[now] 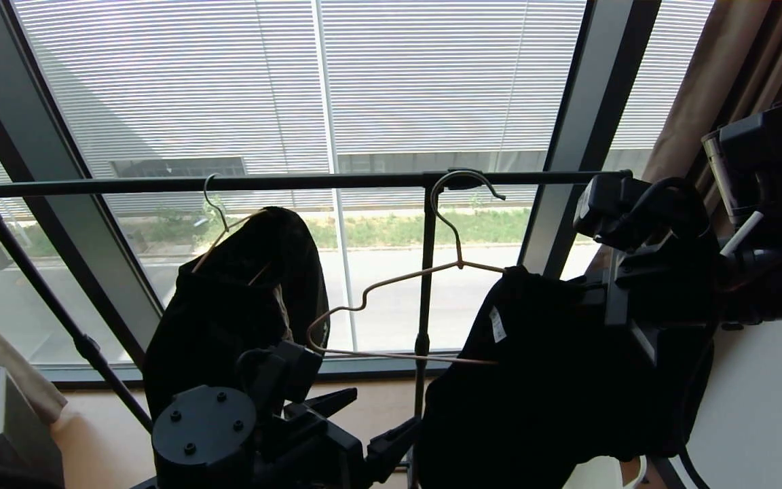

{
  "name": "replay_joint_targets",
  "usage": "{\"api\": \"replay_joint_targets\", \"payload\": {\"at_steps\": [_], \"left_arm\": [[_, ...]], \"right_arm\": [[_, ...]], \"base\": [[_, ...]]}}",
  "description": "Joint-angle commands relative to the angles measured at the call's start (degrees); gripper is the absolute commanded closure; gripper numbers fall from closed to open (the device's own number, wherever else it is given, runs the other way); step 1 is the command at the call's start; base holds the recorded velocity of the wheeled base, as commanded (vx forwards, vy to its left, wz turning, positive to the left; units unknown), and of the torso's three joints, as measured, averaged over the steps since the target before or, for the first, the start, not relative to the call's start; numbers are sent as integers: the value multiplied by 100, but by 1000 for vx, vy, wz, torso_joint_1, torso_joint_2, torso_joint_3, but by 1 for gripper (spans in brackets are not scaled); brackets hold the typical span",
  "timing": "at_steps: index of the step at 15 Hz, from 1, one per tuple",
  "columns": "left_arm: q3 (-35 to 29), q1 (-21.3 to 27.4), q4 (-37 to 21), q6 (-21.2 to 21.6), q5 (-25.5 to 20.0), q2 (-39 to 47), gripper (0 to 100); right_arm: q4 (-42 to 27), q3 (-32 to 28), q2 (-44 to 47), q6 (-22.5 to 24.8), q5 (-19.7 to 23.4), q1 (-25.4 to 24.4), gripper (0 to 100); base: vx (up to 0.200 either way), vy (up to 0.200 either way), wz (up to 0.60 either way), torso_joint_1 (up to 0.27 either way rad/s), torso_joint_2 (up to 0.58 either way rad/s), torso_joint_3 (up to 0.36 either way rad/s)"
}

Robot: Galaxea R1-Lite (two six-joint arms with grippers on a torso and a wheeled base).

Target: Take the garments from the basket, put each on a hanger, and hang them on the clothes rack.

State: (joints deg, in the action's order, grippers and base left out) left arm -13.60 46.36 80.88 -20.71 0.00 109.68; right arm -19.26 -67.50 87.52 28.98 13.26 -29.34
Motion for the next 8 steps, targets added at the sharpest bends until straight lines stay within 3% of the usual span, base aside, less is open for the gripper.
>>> {"api": "replay_joint_targets", "payload": {"at_steps": [1, 8], "left_arm": [[-169, -13, 6, -12, 9, 352, 0], [-749, -13, -205, 23, 18, 722, 0]], "right_arm": [[1, 9, -59, 3, 1, -19, 100], [1, 97, -103, 3, 1, -45, 100]], "base": [[0, 0, 0, 0, 0, 0], [0, 0, 0, 0, 0, 0]]}}
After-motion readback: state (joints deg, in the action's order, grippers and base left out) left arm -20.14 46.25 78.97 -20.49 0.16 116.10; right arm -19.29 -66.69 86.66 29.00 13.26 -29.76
